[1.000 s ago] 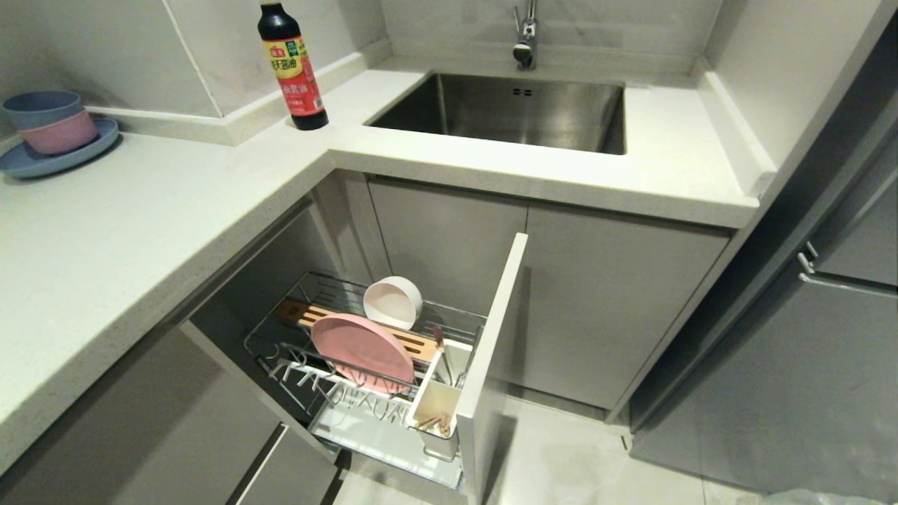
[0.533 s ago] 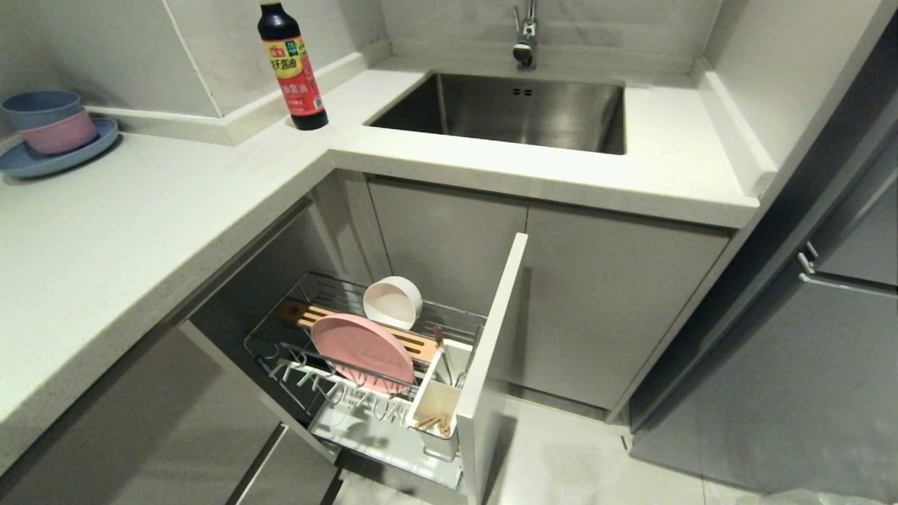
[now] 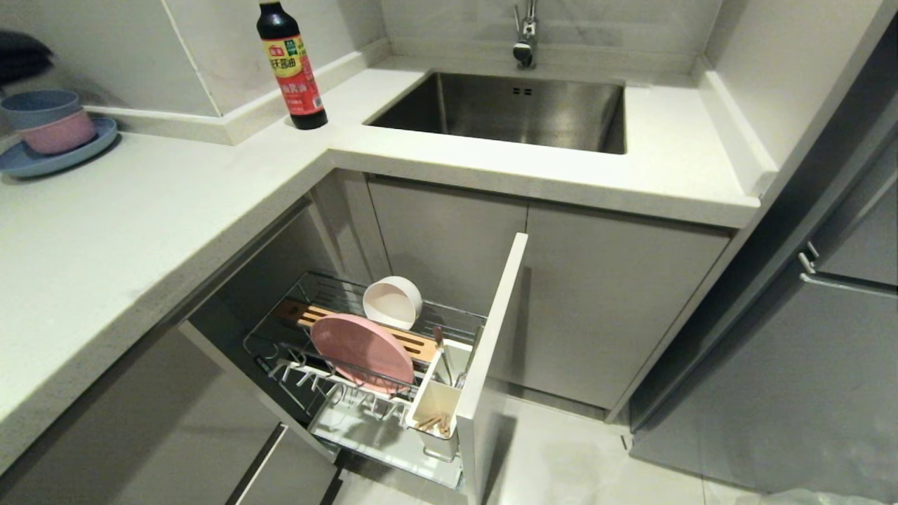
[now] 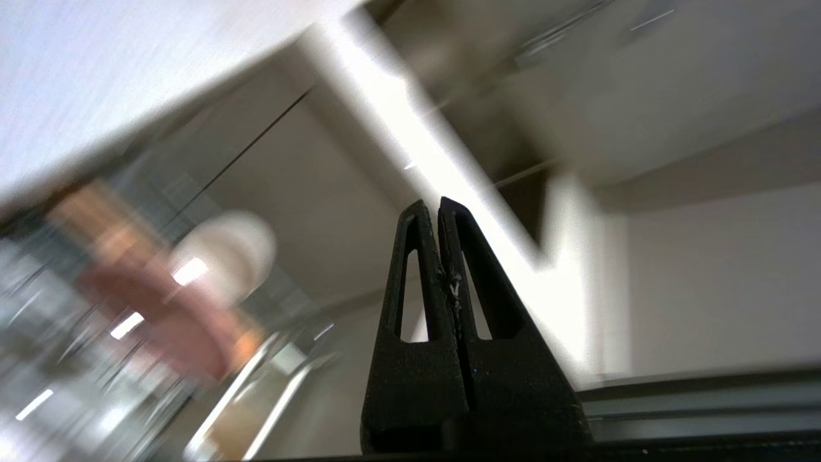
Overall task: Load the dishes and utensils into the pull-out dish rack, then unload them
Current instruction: Take the plate out of the cupboard
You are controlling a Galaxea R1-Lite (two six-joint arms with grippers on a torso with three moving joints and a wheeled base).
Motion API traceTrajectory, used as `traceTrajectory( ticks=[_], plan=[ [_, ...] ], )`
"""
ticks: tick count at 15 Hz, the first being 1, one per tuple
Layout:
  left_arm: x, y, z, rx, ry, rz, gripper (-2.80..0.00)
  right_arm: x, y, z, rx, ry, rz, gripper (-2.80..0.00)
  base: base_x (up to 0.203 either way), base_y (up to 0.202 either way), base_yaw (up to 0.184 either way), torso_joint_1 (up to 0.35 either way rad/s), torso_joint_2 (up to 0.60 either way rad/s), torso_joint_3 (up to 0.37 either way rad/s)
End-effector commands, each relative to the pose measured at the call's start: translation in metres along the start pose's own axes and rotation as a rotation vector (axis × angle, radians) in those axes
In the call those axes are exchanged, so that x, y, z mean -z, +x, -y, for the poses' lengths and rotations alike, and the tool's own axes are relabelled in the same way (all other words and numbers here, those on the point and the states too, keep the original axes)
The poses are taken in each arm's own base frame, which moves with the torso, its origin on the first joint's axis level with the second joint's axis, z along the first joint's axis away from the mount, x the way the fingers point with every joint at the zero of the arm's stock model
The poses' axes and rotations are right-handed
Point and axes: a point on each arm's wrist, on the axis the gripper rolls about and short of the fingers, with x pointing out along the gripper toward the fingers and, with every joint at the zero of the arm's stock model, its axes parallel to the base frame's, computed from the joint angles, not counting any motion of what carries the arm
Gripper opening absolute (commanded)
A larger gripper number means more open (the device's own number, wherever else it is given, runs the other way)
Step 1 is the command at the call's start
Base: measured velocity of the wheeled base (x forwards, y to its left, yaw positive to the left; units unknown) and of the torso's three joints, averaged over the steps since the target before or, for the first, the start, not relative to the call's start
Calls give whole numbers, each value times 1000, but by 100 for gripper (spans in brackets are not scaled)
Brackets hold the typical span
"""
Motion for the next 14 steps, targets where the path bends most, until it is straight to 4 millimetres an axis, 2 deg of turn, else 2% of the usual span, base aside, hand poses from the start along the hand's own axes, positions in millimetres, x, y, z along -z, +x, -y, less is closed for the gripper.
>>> traceTrajectory(
  ticks=[1, 3, 9, 10, 14],
  plan=[
    [52, 23, -2, -188, 84, -80, -280, 0, 0, 0, -2, 0, 0, -280, 0, 0, 0, 0, 0, 0],
    [86, 25, -21, -338, 120, -172, -280, 0, 0, 0, -1, 0, 0, -280, 0, 0, 0, 0, 0, 0],
    [128, 56, -19, -455, 18, -185, -280, 0, 0, 0, -1, 0, 1, -280, 0, 0, 0, 0, 0, 0],
    [136, 61, -19, -477, 14, -186, 0, 0, 0, 0, -2, 0, 1, -280, 0, 0, 0, 0, 0, 0],
    [157, 78, -26, -604, 55, -212, 0, 0, 0, 0, -1, 0, 0, -280, 0, 0, 0, 0, 0, 0]
  ],
)
